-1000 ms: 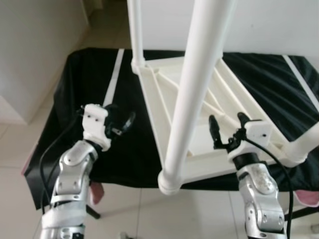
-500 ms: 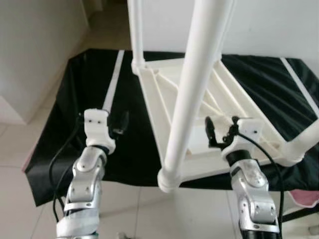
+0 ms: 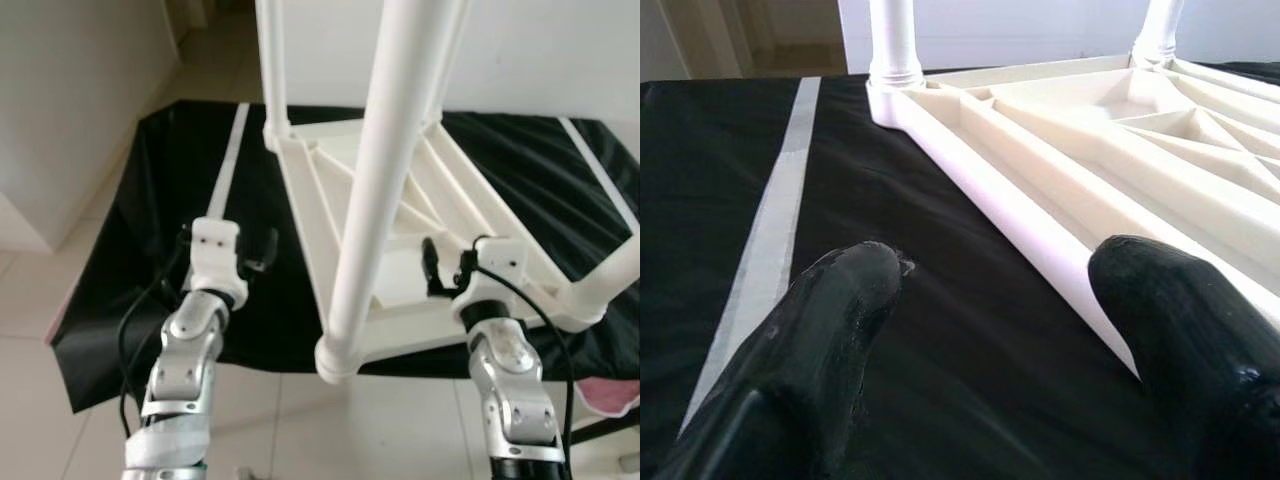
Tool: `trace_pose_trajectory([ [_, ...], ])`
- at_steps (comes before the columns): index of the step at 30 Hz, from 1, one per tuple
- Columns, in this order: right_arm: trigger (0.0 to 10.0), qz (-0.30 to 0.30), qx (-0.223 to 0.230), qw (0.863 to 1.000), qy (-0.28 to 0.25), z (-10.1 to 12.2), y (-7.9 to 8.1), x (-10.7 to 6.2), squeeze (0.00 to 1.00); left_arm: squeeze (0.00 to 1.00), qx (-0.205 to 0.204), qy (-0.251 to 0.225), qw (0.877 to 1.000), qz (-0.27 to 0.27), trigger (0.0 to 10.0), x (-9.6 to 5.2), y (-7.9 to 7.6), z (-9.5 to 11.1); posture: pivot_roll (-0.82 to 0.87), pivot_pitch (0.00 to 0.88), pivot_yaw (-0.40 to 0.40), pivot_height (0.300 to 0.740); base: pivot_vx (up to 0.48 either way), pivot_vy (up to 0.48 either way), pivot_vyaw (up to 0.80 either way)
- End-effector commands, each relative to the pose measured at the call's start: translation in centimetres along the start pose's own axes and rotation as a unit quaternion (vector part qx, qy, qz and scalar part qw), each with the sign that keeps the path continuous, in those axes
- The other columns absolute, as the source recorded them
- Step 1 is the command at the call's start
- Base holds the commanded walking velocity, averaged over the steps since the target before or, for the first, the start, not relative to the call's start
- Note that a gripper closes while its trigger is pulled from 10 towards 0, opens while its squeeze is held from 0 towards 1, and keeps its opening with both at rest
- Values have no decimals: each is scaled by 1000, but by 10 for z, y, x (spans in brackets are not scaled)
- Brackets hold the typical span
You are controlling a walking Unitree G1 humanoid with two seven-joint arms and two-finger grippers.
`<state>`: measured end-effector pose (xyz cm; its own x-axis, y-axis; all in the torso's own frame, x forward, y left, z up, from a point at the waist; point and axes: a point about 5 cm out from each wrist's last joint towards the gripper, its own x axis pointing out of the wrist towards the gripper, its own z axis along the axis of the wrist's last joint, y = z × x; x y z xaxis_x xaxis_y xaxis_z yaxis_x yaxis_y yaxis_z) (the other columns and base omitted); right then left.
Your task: Building children table
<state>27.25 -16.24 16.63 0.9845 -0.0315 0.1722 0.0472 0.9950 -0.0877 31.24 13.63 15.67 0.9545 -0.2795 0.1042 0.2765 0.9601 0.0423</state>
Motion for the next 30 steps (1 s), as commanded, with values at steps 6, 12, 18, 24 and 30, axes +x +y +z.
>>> trace_pose_trajectory([
  [6, 10000, 8, 5, 1000, 4, -3, 8, 1, 0, 0, 4, -4, 1000, 27, 10000, 3, -2, -1, -23, 19, -26, 740, 0, 0, 0],
  [12, 10000, 6, 3, 1000, 2, -3, 8, 3, 0, 0, 24, -4, 999, 36, 10000, 4, 1, 0, -19, 17, -31, 740, 0, 0, 0],
  [18, 10000, 14, 1, 1000, -3, -2, 9, 4, 0, 0, 30, -6, 999, 37, 10000, 4, 3, 0, -12, 14, -31, 740, 0, 0, 0],
  [24, 10000, 7, 2, 1000, -4, -2, 6, 5, 0, 0, 36, -10, 999, 37, 10000, 5, 4, 3, -12, 19, -27, 740, 0, 0, 0],
  [30, 10000, 3, 3, 1000, -6, -1, 5, 5, 0, 0, 39, -12, 999, 36, 10000, 5, 4, 3, -11, 22, -22, 740, 0, 0, 0],
])
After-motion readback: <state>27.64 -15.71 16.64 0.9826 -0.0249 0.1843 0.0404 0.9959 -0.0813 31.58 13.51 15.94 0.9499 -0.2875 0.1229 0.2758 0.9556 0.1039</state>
